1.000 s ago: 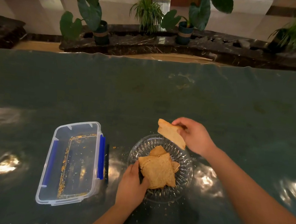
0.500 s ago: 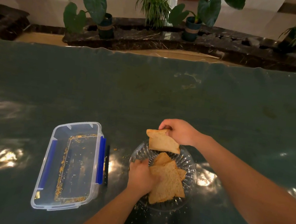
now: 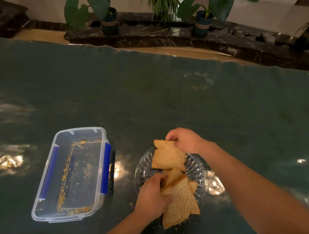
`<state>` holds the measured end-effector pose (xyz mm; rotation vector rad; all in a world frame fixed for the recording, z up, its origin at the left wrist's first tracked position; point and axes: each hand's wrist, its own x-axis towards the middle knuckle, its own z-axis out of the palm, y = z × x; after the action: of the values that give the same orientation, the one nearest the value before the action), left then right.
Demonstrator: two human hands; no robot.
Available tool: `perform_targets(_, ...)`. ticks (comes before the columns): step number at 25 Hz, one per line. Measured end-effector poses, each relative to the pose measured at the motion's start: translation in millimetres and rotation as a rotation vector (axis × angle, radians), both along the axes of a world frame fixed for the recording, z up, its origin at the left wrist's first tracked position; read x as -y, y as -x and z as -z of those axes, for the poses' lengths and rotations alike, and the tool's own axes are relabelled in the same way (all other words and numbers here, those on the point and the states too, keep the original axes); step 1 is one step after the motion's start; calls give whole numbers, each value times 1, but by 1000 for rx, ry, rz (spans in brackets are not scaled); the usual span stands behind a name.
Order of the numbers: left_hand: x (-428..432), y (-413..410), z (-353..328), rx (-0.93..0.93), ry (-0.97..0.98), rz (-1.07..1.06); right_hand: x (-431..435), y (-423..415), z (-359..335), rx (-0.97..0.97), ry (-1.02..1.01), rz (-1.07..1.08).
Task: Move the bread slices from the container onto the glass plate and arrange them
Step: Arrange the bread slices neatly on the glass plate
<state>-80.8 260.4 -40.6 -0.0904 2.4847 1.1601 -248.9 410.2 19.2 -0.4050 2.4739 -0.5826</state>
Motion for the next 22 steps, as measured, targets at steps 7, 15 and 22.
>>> perform_targets(7,2,-2,1,-8,-29,-8,-11,-29,22,-179,165,199)
perform_targets(15,0,-11,-6,-92,-24,46,-16,-58,42,-151,-134,339)
perform_targets(22,2,-23,-8,-171,-6,53,-24,-68,53,-204,22,426)
